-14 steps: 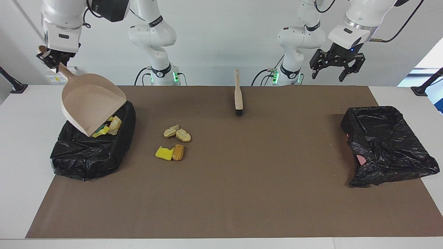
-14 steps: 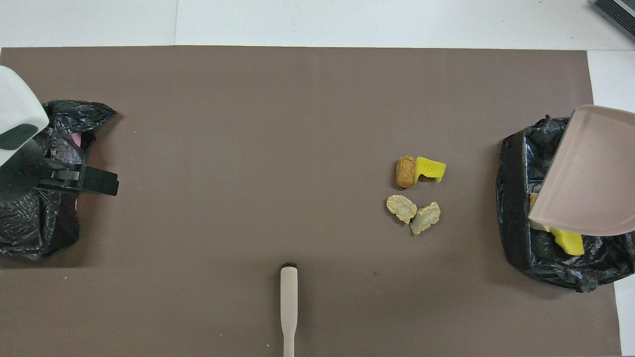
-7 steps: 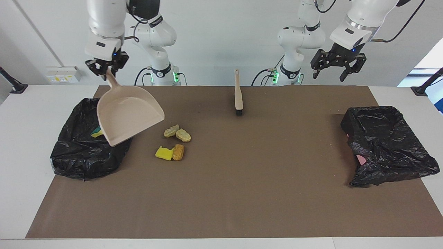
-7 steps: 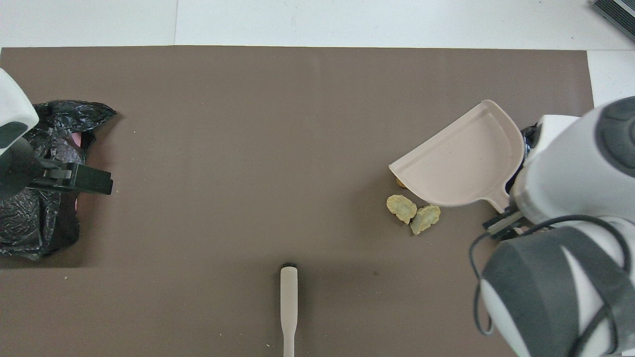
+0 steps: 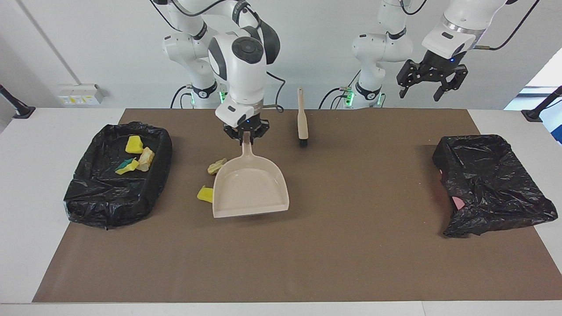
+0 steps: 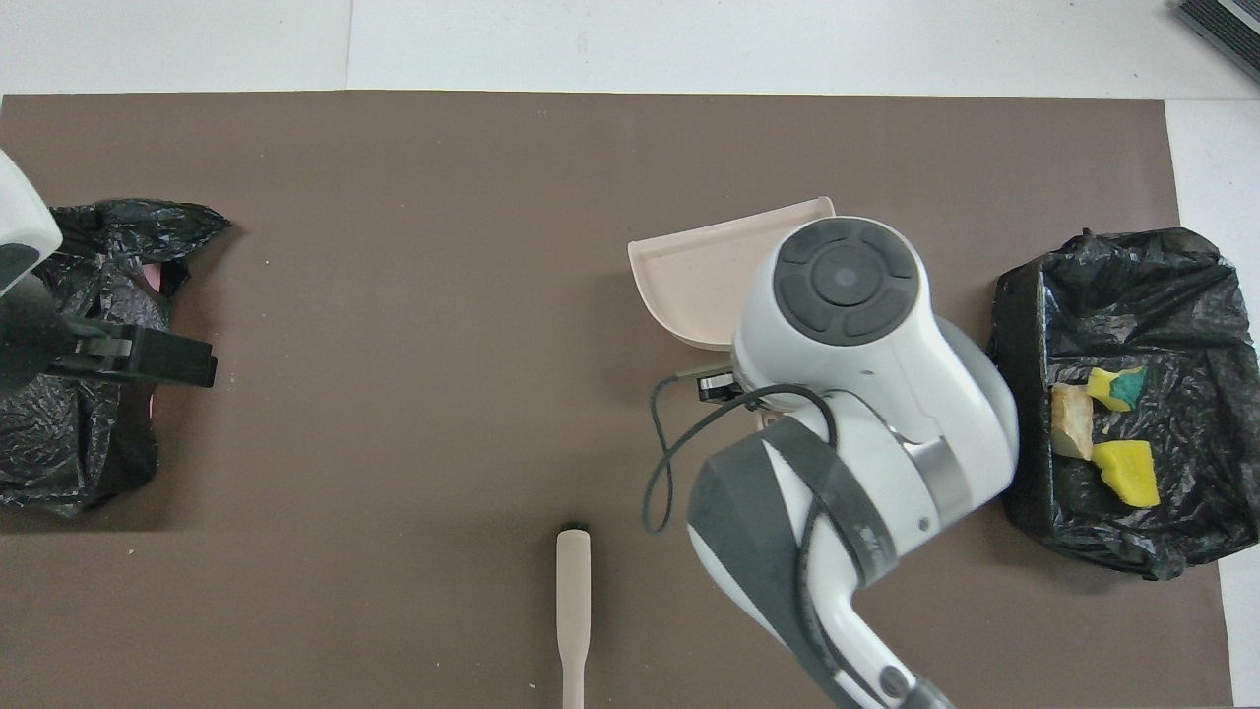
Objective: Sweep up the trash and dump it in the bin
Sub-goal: 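Bring the empty dustpan back to the table center with the right gripper, then release the dustpan and withdraw the right gripper, then grasp the dustpan with the left gripper while the right gripper grasps the brush, then sweep the remaining trash toward the dustpan with the right gripper's brush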
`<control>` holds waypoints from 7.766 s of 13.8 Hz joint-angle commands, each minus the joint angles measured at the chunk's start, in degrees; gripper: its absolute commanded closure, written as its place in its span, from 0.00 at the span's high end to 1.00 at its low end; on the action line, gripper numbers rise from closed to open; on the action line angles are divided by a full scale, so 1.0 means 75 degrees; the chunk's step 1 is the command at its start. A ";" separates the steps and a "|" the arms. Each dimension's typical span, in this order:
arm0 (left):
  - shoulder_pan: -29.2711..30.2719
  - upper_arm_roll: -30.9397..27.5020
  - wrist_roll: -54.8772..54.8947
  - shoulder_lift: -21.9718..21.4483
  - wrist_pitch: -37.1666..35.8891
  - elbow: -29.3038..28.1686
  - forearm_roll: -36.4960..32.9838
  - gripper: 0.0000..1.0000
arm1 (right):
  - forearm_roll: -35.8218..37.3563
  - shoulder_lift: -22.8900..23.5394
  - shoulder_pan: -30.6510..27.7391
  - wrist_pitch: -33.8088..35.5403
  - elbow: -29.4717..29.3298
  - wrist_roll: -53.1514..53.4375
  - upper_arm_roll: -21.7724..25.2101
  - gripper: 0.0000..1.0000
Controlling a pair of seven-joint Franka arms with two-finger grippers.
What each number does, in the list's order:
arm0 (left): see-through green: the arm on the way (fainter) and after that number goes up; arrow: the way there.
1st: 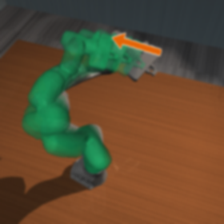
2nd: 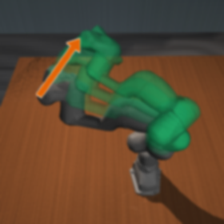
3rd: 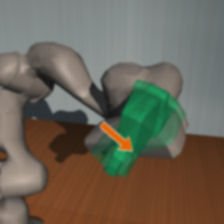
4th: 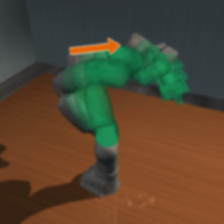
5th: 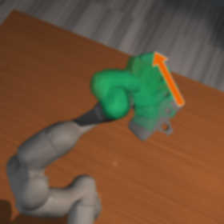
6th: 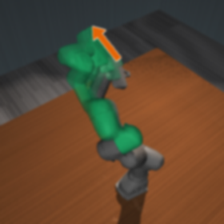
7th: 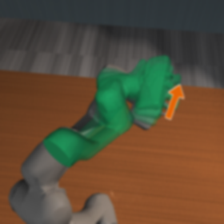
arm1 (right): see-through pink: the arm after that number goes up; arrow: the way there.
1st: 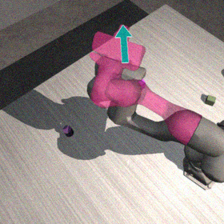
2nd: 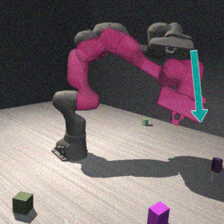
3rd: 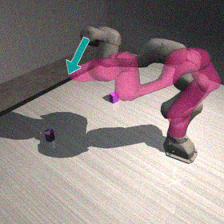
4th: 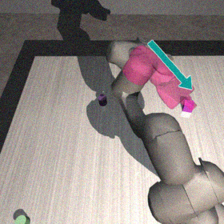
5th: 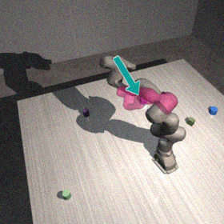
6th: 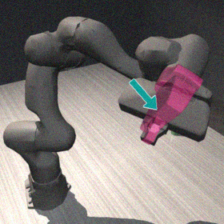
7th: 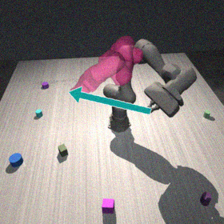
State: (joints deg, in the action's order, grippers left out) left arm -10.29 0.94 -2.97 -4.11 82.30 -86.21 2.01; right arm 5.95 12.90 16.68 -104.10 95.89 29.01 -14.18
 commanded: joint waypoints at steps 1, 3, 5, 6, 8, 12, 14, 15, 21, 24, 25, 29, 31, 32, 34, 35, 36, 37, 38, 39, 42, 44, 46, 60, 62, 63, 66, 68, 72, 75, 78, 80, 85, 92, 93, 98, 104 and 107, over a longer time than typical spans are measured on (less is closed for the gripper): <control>0.0117 -0.0055 -0.0049 -0.0038 -0.0169 0.0081 0.0002 1.00 | -0.0126 0.1158 0.0527 -0.0706 -0.0983 0.1319 0.0051 0.00; 0.0200 -0.0055 -0.0049 -0.0038 -0.0181 0.0081 0.0002 1.00 | -0.0044 0.1792 0.0938 -0.1468 -0.1264 0.2012 0.0075 0.00; 0.0329 -0.0055 -0.0049 -0.0038 -0.0204 0.0081 0.0002 1.00 | 0.0038 0.2169 0.1150 -0.1950 -0.1383 0.2261 0.0110 0.00; 0.0341 -0.0055 -0.0049 -0.0038 -0.0204 0.0069 0.0002 1.00 | 0.0224 0.2274 0.1255 -0.2208 -0.1360 0.2261 0.0098 0.00; 0.0446 -0.0055 -0.0049 -0.0038 -0.0180 0.0081 -0.0010 1.00 | 0.0553 0.2381 0.1338 -0.2701 -0.1301 0.2342 0.0063 0.00; 0.0458 -0.0055 -0.0049 -0.0038 -0.0192 0.0081 -0.0010 1.00 | 0.0787 0.2942 0.1455 -0.2726 -0.1592 0.2519 0.0145 0.00; 0.0458 -0.0055 -0.0060 -0.0038 -0.0181 0.0081 -0.0010 1.00 | 0.0859 0.3014 0.1443 -0.2621 -0.1675 0.2507 0.0133 0.00; 0.0447 -0.0043 -0.0060 -0.0038 -0.0181 0.0081 -0.0010 1.00 | 0.0882 0.3014 0.1455 -0.2493 -0.1769 0.2472 0.0145 0.05; 0.0435 -0.0043 -0.0072 -0.0038 -0.0192 0.0081 -0.0010 1.00 | 0.0883 0.1692 0.1479 -0.1052 -0.1478 0.2038 -0.0135 1.00; 0.0388 -0.0031 -0.0072 -0.0038 -0.0169 0.0081 -0.0010 1.00 | 0.0264 0.0522 0.1502 -0.0699 -0.0450 0.2132 -0.0253 1.00; 0.0376 -0.0031 -0.0072 -0.0038 -0.0157 0.0081 -0.0010 1.00 | -0.0006 0.0077 0.1572 -0.0687 0.0042 0.2155 -0.0288 1.00; 0.0376 -0.0031 -0.0095 -0.0027 -0.0134 0.0081 -0.0010 1.00 | -0.1013 -0.1343 0.2308 -0.1037 0.2163 0.2390 -0.0300 1.00; 0.0318 0.0039 -0.0119 -0.0050 -0.0018 -0.0024 0.0014 1.00 | -0.1553 -0.2057 0.2591 -0.1633 0.3357 0.2425 -0.0300 1.00; 0.0306 0.0074 -0.0119 -0.0050 0.0297 -0.0059 0.0025 1.00 | -0.1753 -0.2223 0.2870 -0.1903 0.3781 0.2483 -0.0300 1.00; 0.0248 0.0226 -0.0131 -0.0050 0.0697 -0.0281 0.0025 1.00 | -0.1825 -0.2097 0.3316 -0.2430 0.4228 0.2973 -0.0300 1.00; 0.0166 0.0238 -0.0142 -0.0004 0.0791 -0.0329 0.0025 1.00 | -0.1825 -0.2084 0.3527 -0.2711 0.4509 0.3162 -0.0300 1.00; -0.0113 0.0238 -0.0200 0.0031 0.1047 -0.0468 0.0025 1.00 | -0.1837 -0.2130 0.3645 -0.2865 0.4755 0.3210 -0.0300 1.00; -0.0360 0.0238 -0.0271 0.0055 0.1444 -0.0690 0.0025 1.00 | -0.1848 -0.2108 0.3844 -0.2901 0.4862 0.3280 -0.0300 1.00; -0.0606 0.0227 -0.0503 0.0113 0.1912 -0.0878 0.0025 1.00 | -0.1848 -0.2119 0.3973 -0.2983 0.4991 0.3408 -0.0300 1.00; -0.0840 0.0227 -0.0923 0.0288 0.2300 -0.1007 0.0025 1.00 | -0.1860 -0.2119 0.4091 -0.3123 0.5085 0.3502 -0.0300 1.00; -0.1322 0.0227 -0.1583 0.0710 0.2935 -0.1079 0.0014 1.00 | -0.1860 -0.2049 0.4396 -0.3556 0.5308 0.3748 -0.0300 1.00; -0.1707 0.0238 -0.2015 0.0945 0.3356 -0.1242 0.0014 1.00 | -0.1860 -0.2061 0.4514 -0.3605 0.5344 0.3796 -0.0300 1.00; -0.2177 0.0227 -0.2309 0.1342 0.4128 -0.1489 0.0025 1.00 | -0.1860 -0.2037 0.4514 -0.3628 0.5355 0.3796 -0.0300 0.81; -0.2821 0.0227 -0.3071 0.3569 0.5795 -0.1431 -0.0057 1.00 | -0.1651 -0.3136 0.3333 -0.2239 0.5168 0.3318 -0.0206 0.00; -0.2905 0.0215 -0.3294 0.3711 0.6042 -0.1407 -0.0057 1.00 | -0.1626 -0.3675 0.2607 -0.1394 0.5226 0.2523 -0.0218 0.00; -0.2905 0.0215 -0.3295 0.3712 0.6100 -0.1419 -0.0068 1.00 | -0.1626 -0.3852 0.2198 -0.1065 0.5227 0.2148 -0.0218 0.00; -0.2928 0.0227 -0.3306 0.3944 0.6182 -0.1443 -0.0057 1.00 | -0.1475 -0.4181 0.0967 -0.0419 0.5215 0.0952 -0.0207 0.00; -0.2940 0.0215 -0.3318 0.3981 0.6113 -0.1396 -0.0057 0.99 | -0.0937 -0.4135 -0.0051 -0.0219 0.5180 -0.0286 -0.0218 0.00; -0.2940 0.0227 -0.3260 0.4051 0.6066 -0.1255 -0.0091 0.22 | 0.0223 -0.3644 -0.1798 -0.0580 0.5086 -0.2455 -0.0242 0.00; -0.2905 0.0215 -0.3190 0.4016 0.6019 -0.1139 -0.0477 0.00 | 0.1160 -0.3316 -0.2703 -0.0979 0.4900 -0.3560 -0.0242 0.00; -0.2859 0.0215 -0.3155 0.3690 0.5611 -0.1138 -0.0537 0.00 | 0.2027 -0.2707 -0.3254 -0.1247 0.4466 -0.4359 -0.0241 0.00; -0.2858 0.0180 -0.2595 0.3140 0.4839 -0.1208 -0.0537 0.00 | 0.2603 -0.2110 -0.3303 -0.1320 0.4220 -0.4302 -0.0253 0.00; -0.2648 0.0156 0.1456 0.2938 0.3698 -0.1220 -0.0525 0.00 | 0.2360 -0.1967 -0.2976 -0.1215 0.4160 -0.4278 -0.0288 0.00; -0.2764 0.0156 0.5032 0.2423 0.3675 -0.2378 -0.0841 0.00 | 0.0884 -0.2037 -0.2260 -0.1120 0.4324 -0.3634 -0.0300 0.00; -0.2846 0.0156 0.5234 0.2330 0.3675 -0.2542 -0.1027 0.00 | 0.0720 -0.2049 -0.2213 -0.1120 0.4336 -0.3610 -0.0300 0.00; -0.3011 0.0168 0.5563 0.2317 0.4025 -0.2849 -0.1392 0.00 | 0.0120 -0.1641 -0.1583 -0.1645 0.4313 -0.2676 -0.0300 0.00; -0.3057 0.0168 0.5799 0.2364 0.4155 -0.3001 -0.1428 0.00 | -0.1295 -0.1357 -0.0516 -0.1987 0.3774 -0.2158 -0.0300 0.00; -0.3104 0.0168 0.5787 0.2317 0.4167 -0.3106 -0.1428 0.00 | -0.2198 -0.1392 -0.0035 -0.2315 0.3680 -0.1526 -0.0300 0.00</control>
State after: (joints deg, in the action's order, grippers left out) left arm -32.36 2.80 39.77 15.16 112.46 -106.49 -7.61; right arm -7.04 2.40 14.72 -120.11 124.56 14.56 -16.46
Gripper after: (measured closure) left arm 0.687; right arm 0.736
